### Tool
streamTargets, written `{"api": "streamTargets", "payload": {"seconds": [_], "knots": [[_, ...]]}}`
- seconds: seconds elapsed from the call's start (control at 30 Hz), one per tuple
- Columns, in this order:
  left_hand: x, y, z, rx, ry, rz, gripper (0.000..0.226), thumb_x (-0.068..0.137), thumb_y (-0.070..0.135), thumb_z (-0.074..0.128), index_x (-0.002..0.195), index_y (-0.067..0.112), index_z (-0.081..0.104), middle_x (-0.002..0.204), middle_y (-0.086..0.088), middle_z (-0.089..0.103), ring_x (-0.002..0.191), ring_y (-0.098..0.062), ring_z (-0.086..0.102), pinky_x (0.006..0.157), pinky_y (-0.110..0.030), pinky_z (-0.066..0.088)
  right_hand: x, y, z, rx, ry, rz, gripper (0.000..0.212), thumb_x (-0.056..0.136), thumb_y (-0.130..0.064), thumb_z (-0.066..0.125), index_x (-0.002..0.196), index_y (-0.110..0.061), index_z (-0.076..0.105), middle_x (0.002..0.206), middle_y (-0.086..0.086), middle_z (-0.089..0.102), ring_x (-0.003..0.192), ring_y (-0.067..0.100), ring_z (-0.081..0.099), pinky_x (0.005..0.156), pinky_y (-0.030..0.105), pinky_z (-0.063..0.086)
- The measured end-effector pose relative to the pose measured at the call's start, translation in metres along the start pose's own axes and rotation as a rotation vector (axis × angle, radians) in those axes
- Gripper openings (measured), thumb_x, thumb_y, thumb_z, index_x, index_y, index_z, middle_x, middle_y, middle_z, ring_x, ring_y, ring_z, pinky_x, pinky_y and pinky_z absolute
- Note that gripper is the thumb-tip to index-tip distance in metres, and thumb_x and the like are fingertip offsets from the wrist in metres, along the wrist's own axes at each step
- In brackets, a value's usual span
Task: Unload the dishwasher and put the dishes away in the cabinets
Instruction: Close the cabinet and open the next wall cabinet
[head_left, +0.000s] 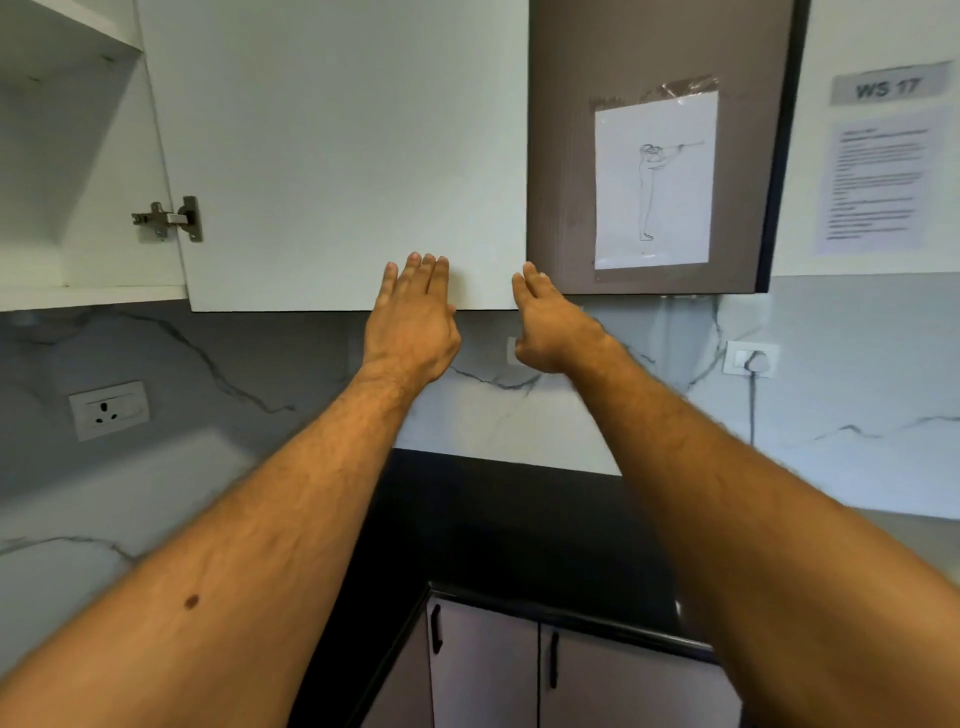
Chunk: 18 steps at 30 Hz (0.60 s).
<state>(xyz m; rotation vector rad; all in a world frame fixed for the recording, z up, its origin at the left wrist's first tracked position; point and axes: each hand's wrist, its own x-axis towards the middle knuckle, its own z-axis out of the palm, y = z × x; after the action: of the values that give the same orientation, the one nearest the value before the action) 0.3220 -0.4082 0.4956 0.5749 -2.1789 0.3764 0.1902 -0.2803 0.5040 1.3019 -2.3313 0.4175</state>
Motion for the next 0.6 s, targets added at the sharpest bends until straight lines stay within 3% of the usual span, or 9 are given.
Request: {"api": "streamTargets", "payload": {"seconds": [0.37, 0.6], "knots": [[-0.041, 0.076, 0.021, -0.227, -0.059, 0.152, 0.062, 0.098, 0.015, 0.041, 0.155, 0.010, 0.019, 0.162, -0.008, 0.019, 0.151, -0.022, 0.010, 0.124, -0.038, 0.006, -0.105, 0.033, 0.005, -0.021, 0.130, 0.173, 0.077, 0.096, -0.017, 0.057, 0.158, -0.013, 0.011, 0.166, 0.004, 0.004, 0.152, 0.021, 0.010, 0.119, 0.036, 0.021], [-0.115, 0.165, 0.043, -0.538, -0.213, 0.238, 0.054, 0.106, 0.035, 0.028, 0.155, 0.012, 0.023, 0.163, -0.006, 0.017, 0.151, -0.019, 0.005, 0.123, -0.036, 0.007, -0.215, 0.081, 0.026, -0.016, 0.069, 0.387, 0.071, 0.094, -0.018, 0.056, 0.156, -0.009, 0.023, 0.164, 0.007, 0.015, 0.150, 0.022, 0.018, 0.119, 0.038, 0.028]]}}
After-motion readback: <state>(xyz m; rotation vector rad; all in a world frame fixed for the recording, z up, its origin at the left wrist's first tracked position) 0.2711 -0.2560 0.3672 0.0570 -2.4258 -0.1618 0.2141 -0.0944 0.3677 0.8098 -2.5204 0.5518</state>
